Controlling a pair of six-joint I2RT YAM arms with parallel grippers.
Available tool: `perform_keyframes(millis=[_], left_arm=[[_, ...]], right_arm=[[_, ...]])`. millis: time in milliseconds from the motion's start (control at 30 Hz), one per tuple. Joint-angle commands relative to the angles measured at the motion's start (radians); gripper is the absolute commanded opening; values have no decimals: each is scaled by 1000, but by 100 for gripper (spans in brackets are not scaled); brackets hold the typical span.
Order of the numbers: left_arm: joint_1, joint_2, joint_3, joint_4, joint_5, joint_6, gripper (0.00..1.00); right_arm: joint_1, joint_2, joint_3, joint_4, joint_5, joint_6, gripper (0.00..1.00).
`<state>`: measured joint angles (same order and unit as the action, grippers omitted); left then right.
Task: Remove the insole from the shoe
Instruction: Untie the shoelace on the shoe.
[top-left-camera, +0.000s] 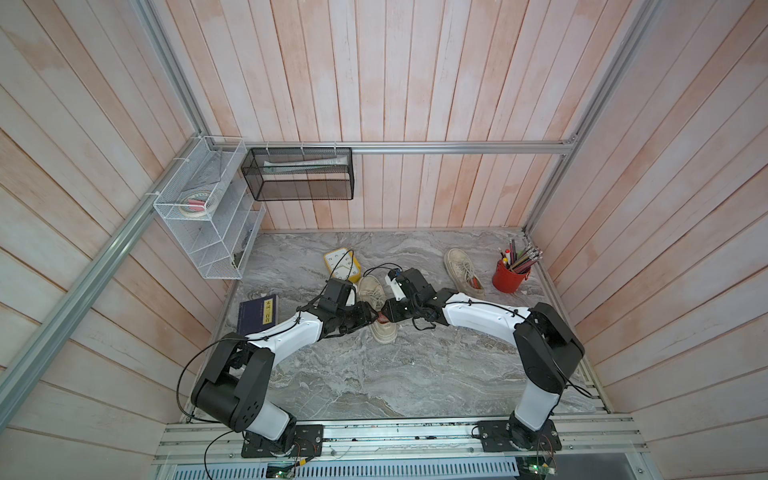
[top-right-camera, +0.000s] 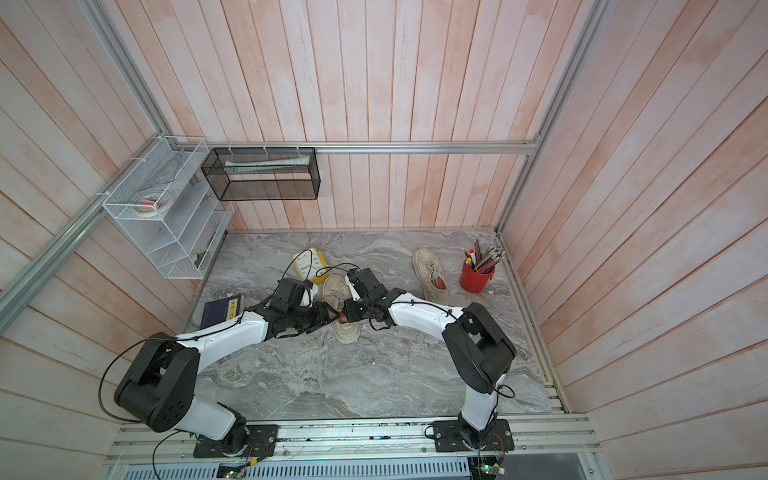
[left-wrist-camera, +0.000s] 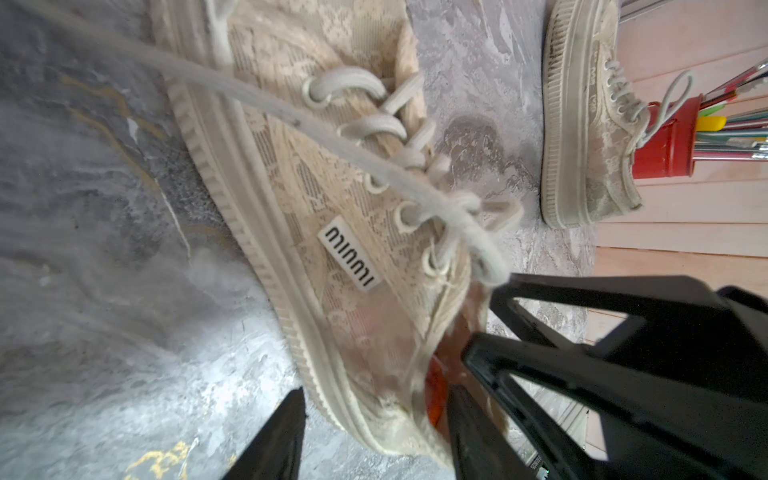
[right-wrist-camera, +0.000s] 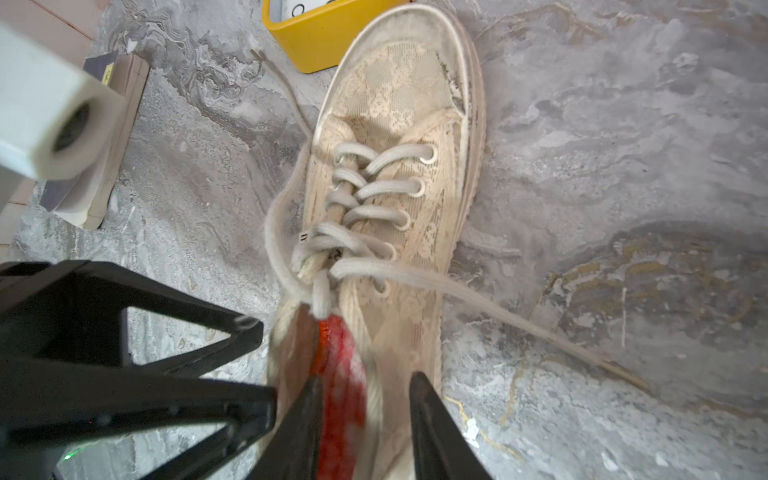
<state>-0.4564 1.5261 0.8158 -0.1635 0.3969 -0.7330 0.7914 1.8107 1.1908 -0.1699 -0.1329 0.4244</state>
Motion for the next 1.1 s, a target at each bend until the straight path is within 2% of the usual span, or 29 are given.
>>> perform_keyframes(millis=[0, 133, 333, 433, 567, 733, 833, 1067], left_arm=[[5, 24, 54, 34, 11, 1, 63], [-10, 76, 125, -81, -58, 61, 61], [-32, 119, 172, -177, -185, 113, 50], [-42, 127, 188, -190, -229, 128, 39], [-44, 114, 195, -206, -313, 129, 19], [-45, 66, 173, -201, -372, 130, 0], [-35, 38, 133, -181, -364, 107, 0], [-12, -21, -7, -41, -231, 7, 0]], right_arm=[[6, 41, 40, 15, 30, -14, 37], [5, 64, 62, 24, 32, -2, 35], [6, 63, 67, 22, 61, 11, 27], [6, 61, 68, 5, 96, 17, 20], [-3, 58, 76, -33, 131, 21, 10], [-27, 40, 61, -48, 144, 46, 3], [-51, 33, 50, -60, 152, 59, 2], [-79, 35, 51, -73, 134, 44, 0]])
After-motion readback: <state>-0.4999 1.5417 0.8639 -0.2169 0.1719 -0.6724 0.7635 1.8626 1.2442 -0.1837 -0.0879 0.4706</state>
